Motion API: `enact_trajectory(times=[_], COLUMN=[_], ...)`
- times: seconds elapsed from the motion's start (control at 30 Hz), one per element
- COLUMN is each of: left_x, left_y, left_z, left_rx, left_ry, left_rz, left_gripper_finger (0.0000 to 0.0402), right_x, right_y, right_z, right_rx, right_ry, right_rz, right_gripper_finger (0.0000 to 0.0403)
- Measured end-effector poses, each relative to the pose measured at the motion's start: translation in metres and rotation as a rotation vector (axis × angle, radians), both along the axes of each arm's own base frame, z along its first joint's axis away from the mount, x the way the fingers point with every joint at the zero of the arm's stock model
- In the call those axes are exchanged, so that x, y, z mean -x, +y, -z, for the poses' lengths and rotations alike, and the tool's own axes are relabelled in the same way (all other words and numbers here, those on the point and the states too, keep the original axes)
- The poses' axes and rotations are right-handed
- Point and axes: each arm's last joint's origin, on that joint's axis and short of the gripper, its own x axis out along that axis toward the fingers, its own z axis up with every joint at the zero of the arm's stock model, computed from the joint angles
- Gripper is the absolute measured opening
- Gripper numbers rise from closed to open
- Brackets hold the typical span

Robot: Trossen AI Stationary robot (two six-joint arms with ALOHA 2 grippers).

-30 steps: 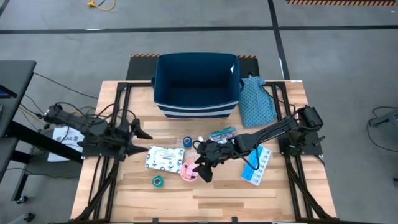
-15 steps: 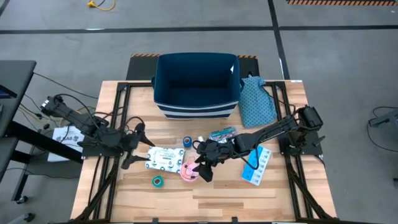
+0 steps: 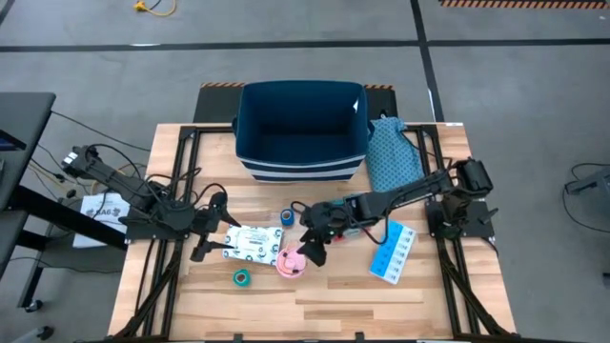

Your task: Pick & place medical supplies in basket/bin

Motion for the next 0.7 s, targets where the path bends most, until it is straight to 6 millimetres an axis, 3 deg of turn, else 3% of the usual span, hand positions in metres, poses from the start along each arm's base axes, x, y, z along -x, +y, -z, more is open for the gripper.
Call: enact_trajectory(times=[0.4, 0.7], left_x=[0.0, 0.0], left_y=[0.0, 0.0], left_z=[0.0, 0.0], left_rx=[0.001, 0.003], left_ry=[-0.001, -0.001], left_rz=[-0.004, -0.005], left_gripper_finger=[0.0276, 0.0276], right_x=[-0.003, -0.005], right_y=[-0.024, -0.025], right_z=[0.0, 0.02], right_rx=[-0.129, -0.144], right_ry=[0.03, 0.117], right_rz=[-0.028, -0.009], right_gripper_finger=[0.0205, 0.0205])
